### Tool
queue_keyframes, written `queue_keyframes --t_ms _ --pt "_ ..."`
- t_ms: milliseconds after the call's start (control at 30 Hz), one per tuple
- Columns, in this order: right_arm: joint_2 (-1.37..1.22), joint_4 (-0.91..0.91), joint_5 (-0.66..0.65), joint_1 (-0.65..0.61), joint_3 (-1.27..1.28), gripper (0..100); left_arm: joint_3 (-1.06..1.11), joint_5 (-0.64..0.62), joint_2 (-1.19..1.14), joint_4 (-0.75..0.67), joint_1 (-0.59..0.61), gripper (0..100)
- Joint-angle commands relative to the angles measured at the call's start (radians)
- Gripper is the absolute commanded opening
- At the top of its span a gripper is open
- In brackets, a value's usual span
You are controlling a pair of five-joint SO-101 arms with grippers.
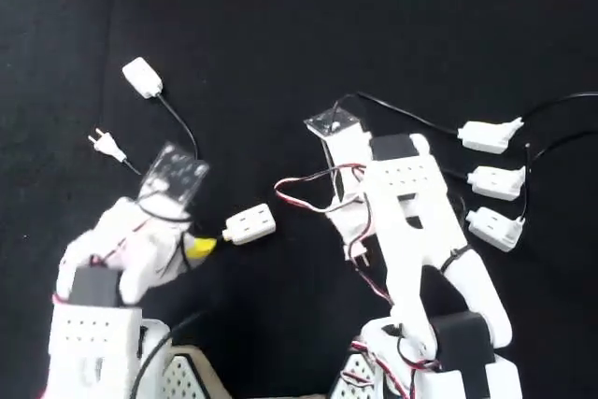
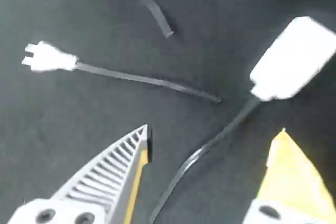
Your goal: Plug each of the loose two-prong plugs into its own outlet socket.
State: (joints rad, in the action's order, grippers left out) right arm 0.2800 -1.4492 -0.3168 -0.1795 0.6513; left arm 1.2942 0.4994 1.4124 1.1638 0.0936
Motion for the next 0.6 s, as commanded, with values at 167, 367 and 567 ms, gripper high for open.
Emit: queue_keyframes --t_ms 167,367,567 --pt "0.002 0.222 0.078 0.011 0.159 12.7 0.249 -0.003 0.359 0.006 0.099 35" --pt "0.001 0.253 0.094 0.008 0.213 12.7 0.263 0.000 0.407 0.060 0.099 35" --pt "-0.064 0.368 0.095 0.008 0.300 10.3 0.263 0.000 0.407 0.063 0.099 35"
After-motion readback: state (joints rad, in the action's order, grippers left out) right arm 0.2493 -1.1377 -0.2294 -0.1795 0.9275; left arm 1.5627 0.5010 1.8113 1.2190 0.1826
